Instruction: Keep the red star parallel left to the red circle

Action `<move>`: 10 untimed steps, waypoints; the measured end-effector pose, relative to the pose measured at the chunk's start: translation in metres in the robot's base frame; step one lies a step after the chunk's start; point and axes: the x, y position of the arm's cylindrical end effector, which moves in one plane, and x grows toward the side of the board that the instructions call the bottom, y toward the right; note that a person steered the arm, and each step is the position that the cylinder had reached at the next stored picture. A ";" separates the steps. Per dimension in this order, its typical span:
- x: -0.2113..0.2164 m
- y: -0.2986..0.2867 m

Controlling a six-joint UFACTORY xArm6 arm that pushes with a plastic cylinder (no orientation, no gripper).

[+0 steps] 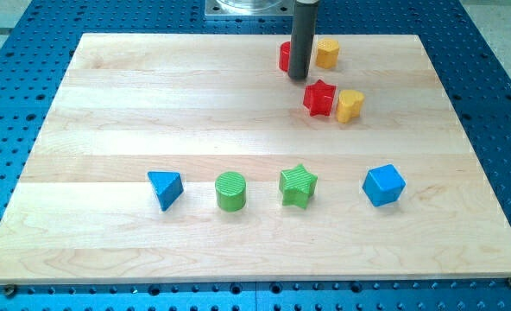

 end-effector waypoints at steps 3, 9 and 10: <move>-0.004 0.014; 0.083 0.042; 0.071 0.032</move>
